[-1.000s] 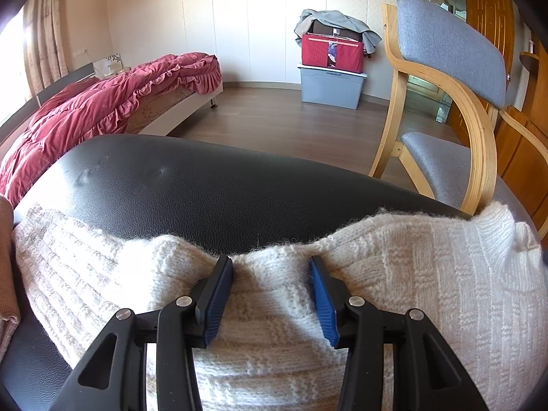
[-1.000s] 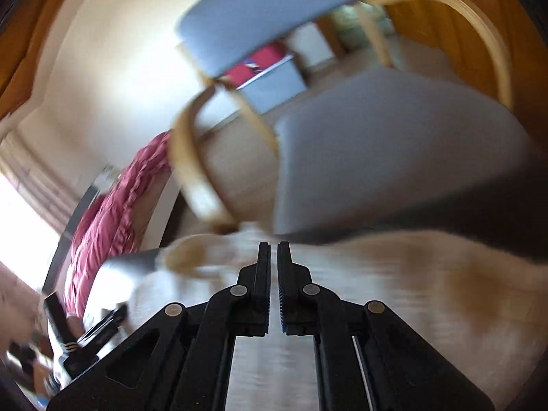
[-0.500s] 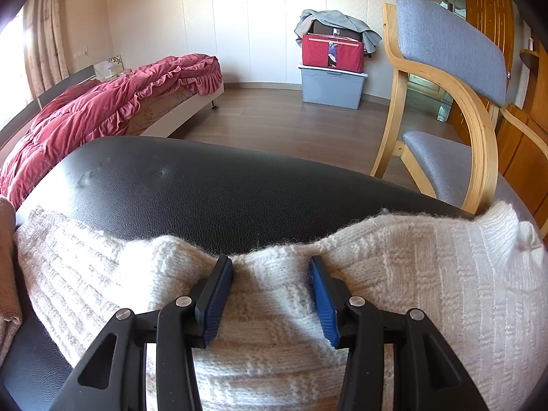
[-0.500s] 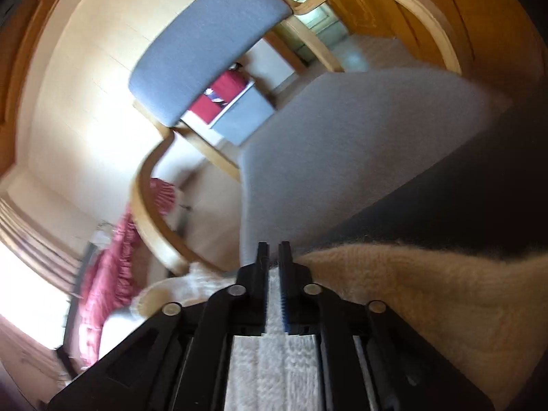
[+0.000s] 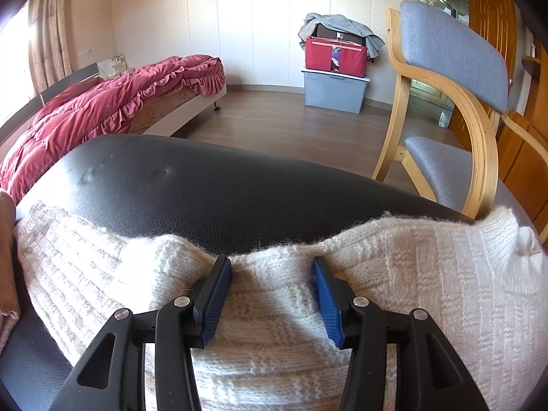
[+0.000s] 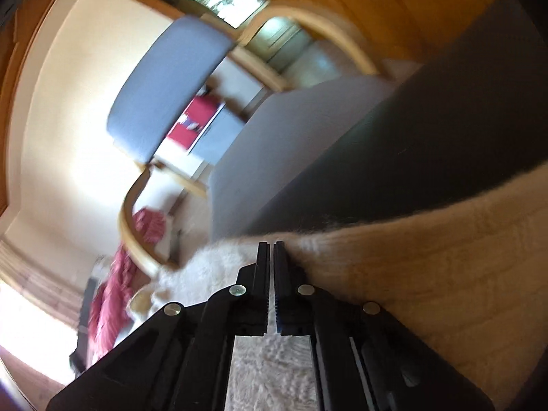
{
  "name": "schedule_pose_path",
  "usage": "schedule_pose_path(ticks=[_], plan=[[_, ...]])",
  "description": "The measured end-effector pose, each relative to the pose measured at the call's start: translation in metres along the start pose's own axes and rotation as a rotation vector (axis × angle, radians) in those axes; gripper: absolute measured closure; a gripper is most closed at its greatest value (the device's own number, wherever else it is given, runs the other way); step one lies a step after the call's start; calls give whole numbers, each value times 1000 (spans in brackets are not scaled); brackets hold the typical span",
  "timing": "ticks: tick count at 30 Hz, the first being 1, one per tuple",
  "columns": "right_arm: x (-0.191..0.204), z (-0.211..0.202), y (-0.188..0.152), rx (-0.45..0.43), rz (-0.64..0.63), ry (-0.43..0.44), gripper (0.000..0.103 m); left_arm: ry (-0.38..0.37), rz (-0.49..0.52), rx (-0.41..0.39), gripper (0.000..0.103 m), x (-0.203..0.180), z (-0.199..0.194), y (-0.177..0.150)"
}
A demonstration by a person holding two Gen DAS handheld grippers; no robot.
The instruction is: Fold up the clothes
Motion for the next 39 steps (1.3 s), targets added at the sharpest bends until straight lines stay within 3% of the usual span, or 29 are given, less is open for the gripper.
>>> schedule_pose_path(ticks=[5,8,10,12,17,18,19,21,23,28,32,37,39], plan=[[-2,4,4,-13,7,-3,103,11,8,-4,53,-2,0,-1],[6,2,4,0,-34,0,96,20,14,-7,52,-3,-1,-1],[24,-3,-3,22,-128,31,64,24,17,-7,52,-4,-1,-2],[42,-5,-11,47,-222,66,59,33,23,-8,52,-5,-1,-2],[52,11,-25,163,-275,87,59,53,37,-10,52,-8,-1,-2],[54,14,-28,187,-286,91,64,53,37,-10,51,-8,-1,-2],[56,18,-31,210,-296,95,82,52,36,-9,51,-8,-1,-2],[41,19,-24,214,-227,96,103,48,34,-8,51,-7,-2,-2],[30,20,-19,217,-165,122,103,45,34,-5,52,-6,-2,-2],[37,19,-25,220,-211,99,103,77,86,23,52,-14,-10,1],[34,19,-26,224,-199,111,103,23,94,-51,52,-32,-55,-1],[34,20,-28,223,-205,106,103,-62,168,-79,52,-75,-95,-33],[34,19,-29,223,-208,103,103,-48,187,-70,52,-89,-96,-49]])
Point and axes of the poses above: each gripper's, at about its wrist camera, not at the fingertips, and z roughly the way its jaws point, x to its left, y to its top, the point moved 2 cm from there along z, roughly the way its jaws point, and after that the axes turned 2 degrees about z, right-handed, at the moved point
